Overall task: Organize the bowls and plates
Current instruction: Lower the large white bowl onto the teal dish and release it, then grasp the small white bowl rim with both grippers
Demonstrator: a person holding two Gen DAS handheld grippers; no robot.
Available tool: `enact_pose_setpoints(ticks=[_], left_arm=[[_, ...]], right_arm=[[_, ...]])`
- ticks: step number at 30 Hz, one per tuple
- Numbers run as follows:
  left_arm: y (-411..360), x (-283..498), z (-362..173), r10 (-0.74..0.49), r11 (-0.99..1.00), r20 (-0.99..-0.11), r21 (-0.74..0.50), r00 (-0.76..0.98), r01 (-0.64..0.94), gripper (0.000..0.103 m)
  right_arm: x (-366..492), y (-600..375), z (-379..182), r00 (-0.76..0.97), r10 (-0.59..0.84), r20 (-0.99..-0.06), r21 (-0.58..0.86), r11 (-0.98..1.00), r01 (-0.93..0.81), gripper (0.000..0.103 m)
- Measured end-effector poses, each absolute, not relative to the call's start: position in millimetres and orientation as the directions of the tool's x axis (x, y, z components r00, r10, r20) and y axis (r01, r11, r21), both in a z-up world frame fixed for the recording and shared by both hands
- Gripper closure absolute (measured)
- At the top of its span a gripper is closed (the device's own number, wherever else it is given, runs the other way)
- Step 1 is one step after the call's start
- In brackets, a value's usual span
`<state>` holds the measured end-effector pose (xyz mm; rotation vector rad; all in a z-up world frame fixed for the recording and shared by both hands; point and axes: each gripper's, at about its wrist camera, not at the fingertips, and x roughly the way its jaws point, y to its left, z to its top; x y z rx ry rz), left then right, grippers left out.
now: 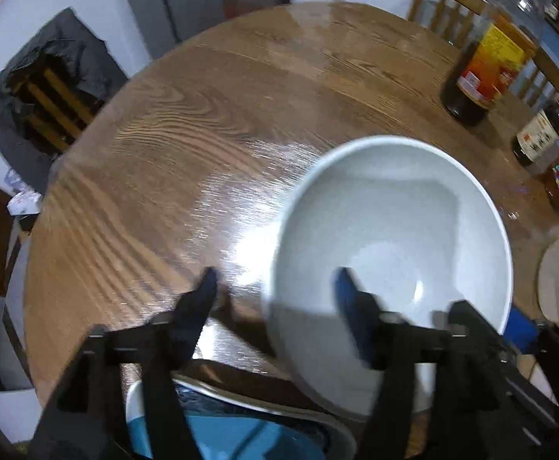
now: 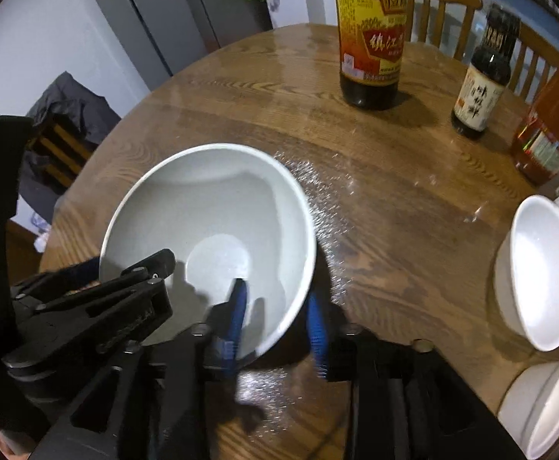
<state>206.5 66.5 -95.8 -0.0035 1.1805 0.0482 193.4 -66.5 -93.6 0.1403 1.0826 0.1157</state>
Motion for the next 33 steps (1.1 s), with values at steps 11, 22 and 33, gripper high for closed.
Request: enact_pose_setpoints(ticks=[11,22,33], left_arm=[[46,165,-46,0.111,0.991,-0.873,0.062,0.474,-0.118,0.025],[-44,143,-28,0.065,0.994,-0.859,0.013,0.508,-0.106,0.021],[-150,151,-49,0.020,1.000,-0.872,0.008,0.489,-0.026,0.021]], right_arm=[[172,-94,-53,0.532,0.163,-0.831,0.131,0.987,-0.098,0.059],[141,-196,-23,0.579,0.119,-0.807,0.091,0.993,-0.078,0.059],[156,-298,-49,0.531,0.041,-0.846,0.071,0.997,0.036,0.059]])
